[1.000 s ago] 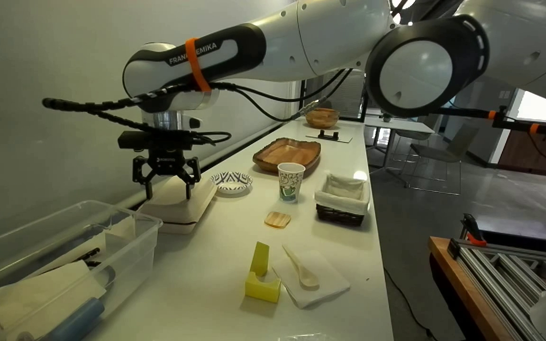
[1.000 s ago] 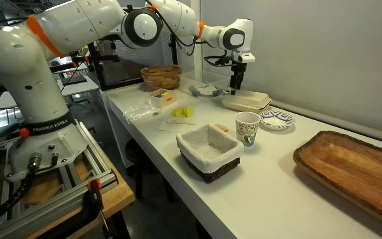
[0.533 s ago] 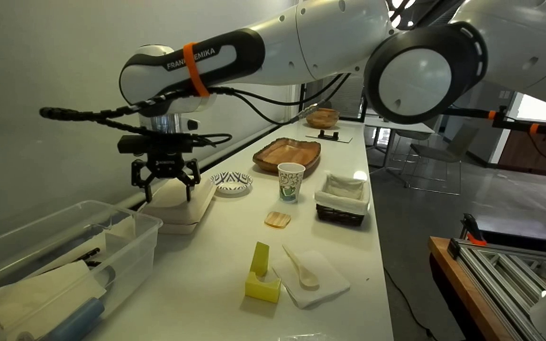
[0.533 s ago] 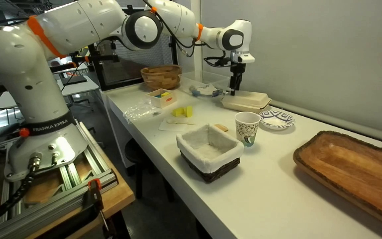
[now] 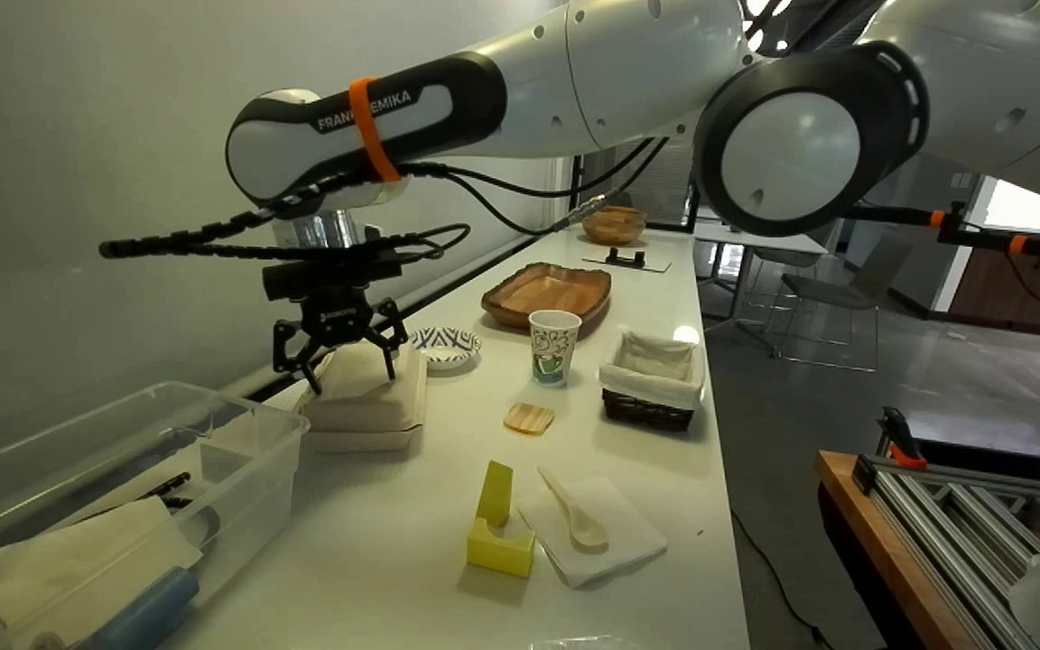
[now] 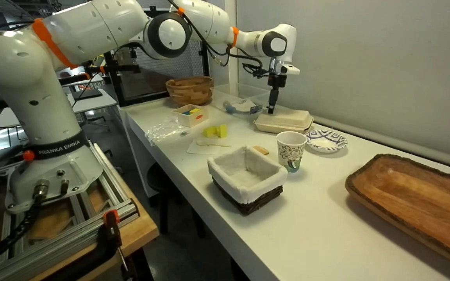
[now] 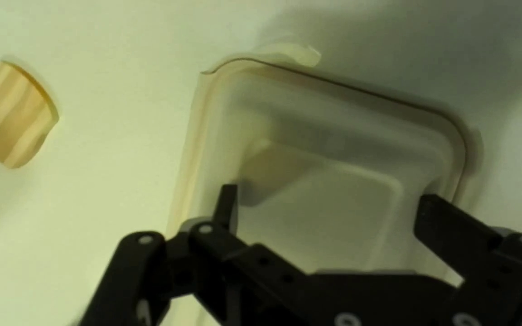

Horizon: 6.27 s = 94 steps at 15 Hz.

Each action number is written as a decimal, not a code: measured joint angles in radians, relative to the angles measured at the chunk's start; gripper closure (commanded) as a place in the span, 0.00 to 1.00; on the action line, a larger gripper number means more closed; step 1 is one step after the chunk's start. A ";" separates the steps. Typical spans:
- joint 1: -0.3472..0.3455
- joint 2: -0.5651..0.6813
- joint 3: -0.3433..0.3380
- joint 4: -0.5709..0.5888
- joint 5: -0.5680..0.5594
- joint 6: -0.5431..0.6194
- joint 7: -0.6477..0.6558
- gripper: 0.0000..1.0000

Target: Move the white bowl

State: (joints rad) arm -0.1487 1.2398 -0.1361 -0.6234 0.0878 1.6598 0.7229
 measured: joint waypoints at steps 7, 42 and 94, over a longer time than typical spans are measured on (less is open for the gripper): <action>-0.011 0.000 0.000 -0.006 -0.048 -0.055 -0.367 0.00; -0.078 -0.102 -0.007 0.004 0.017 -0.208 -0.947 0.00; -0.025 -0.042 0.072 -0.102 -0.054 0.142 -1.716 0.00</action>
State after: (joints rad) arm -0.1739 1.1973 -0.0643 -0.7253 0.0335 1.8017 -0.9932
